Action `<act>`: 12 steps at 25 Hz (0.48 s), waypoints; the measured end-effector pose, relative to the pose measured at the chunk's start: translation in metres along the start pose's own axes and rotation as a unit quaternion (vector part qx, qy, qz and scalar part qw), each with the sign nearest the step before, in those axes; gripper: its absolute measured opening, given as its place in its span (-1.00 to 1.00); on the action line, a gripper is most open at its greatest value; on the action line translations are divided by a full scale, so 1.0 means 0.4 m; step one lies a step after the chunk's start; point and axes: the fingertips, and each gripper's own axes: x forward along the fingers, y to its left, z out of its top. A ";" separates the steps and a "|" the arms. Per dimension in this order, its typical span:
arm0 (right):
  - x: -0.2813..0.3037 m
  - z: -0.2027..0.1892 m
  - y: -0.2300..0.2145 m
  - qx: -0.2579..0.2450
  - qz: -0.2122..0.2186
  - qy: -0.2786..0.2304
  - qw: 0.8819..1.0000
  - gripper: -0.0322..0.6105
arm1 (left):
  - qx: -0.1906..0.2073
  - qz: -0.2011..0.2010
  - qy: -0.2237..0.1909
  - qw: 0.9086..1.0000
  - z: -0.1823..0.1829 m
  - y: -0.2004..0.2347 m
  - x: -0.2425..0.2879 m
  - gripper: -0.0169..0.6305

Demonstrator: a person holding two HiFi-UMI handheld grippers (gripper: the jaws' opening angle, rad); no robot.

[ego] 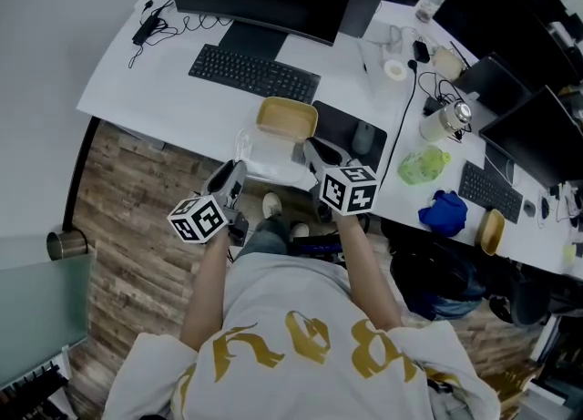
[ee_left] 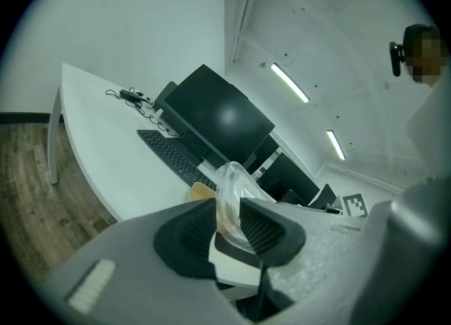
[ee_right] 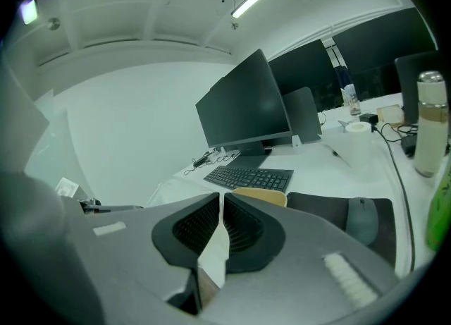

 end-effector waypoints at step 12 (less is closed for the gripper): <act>-0.005 -0.044 -0.003 0.018 0.001 0.010 1.000 -0.76 | -0.004 0.005 0.009 1.000 -0.030 0.006 -0.018 -0.64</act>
